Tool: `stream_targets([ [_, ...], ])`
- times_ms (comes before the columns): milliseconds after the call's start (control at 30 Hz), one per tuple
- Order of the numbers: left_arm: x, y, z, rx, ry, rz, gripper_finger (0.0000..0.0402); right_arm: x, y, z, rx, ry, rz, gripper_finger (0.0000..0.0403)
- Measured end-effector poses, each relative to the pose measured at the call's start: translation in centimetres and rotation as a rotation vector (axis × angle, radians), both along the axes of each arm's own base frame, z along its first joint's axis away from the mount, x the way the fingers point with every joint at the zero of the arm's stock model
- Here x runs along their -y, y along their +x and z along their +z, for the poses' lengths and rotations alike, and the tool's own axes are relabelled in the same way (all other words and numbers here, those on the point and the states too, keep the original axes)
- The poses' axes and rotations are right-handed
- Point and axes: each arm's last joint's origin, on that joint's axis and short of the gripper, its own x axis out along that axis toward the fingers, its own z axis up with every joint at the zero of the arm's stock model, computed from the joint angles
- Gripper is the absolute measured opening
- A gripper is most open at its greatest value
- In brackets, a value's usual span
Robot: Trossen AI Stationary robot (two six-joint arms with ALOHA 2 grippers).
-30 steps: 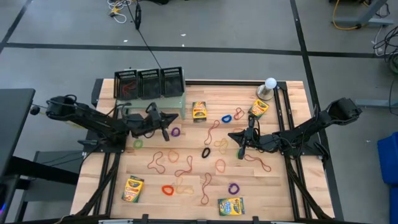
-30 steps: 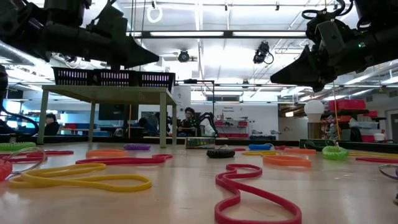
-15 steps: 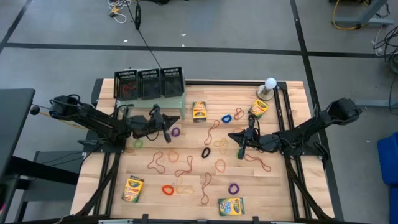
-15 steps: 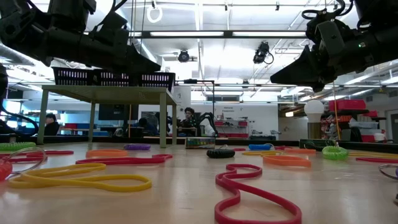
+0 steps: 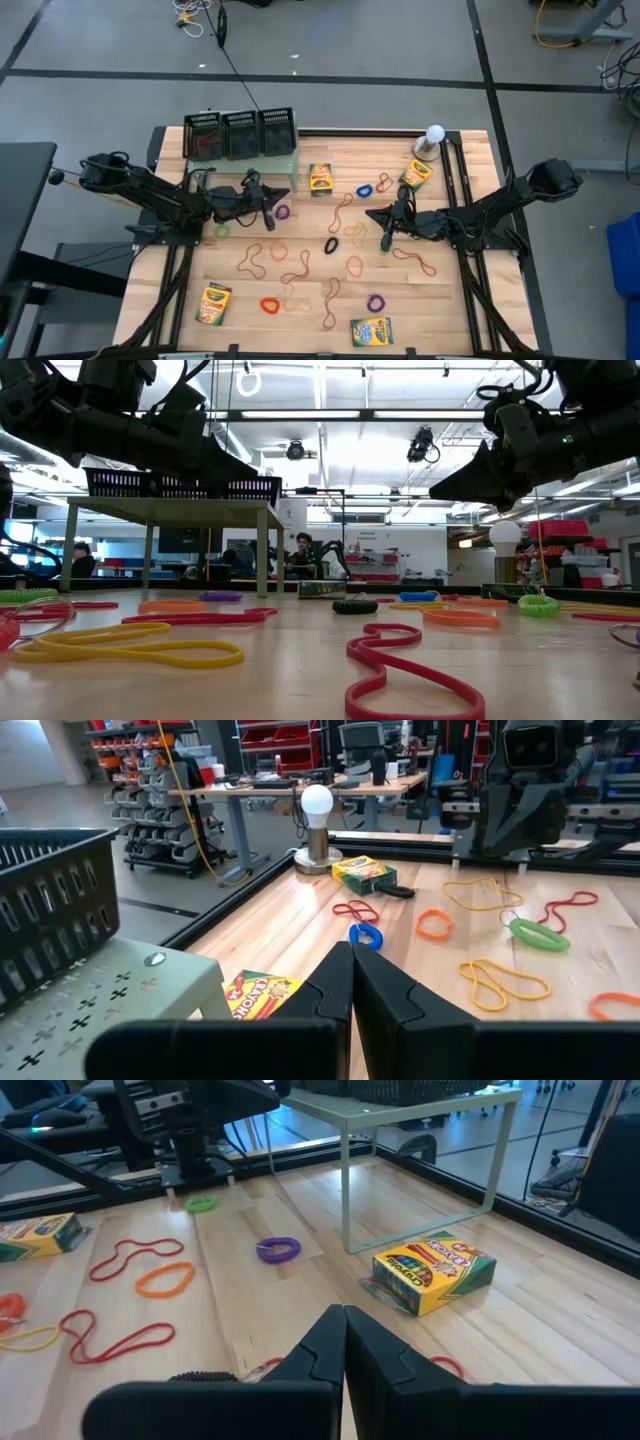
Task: Pick & Place Office Desk Supplies
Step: Put the black spring keychain into the middle black bin on the shelf
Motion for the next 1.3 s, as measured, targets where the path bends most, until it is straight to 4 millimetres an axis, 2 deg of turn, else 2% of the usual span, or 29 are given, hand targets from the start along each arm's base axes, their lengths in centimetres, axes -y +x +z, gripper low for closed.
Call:
stream_targets([
  [400,0.0,0.0,-0.1,-0.002,-0.022,0.002,0.0013,0.0,0.0,0.2,0.019,0.011,-0.001,0.0009],
  [600,0.0,0.0,-0.2,-0.008,-0.024,0.002,0.0013,-0.1,0.2,0.4,0.047,0.04,0.061,0.0009],
  [733,0.0,0.0,-0.2,-0.005,-0.03,0.001,0.0013,0.4,1.2,1.5,0.095,0.153,0.115,0.0009],
  [800,0.2,0.0,-0.2,-0.002,-0.041,-0.034,0.0012,0.1,1.9,1.9,0.022,0.173,0.155,0.0009],
  [967,1.3,0.1,-0.2,0.013,-0.092,-0.134,0.0006,-1.5,3.0,3.0,-0.332,0.086,0.125,0.0011],
  [1067,2.3,0.2,-0.7,0.001,-0.11,-0.164,0.0006,-2.5,3.7,3.5,-0.42,0.082,0.148,0.0023],
  [1200,3.7,0.5,-1.9,-0.031,-0.131,-0.165,0.0007,-3.9,5.2,2.2,-0.487,0.144,0.204,0.0062],
  [1300,4.5,0.8,-3.0,-0.042,-0.148,-0.155,0.0007,-4.3,6.6,0.9,-0.526,0.198,0.165,0.0097],
])
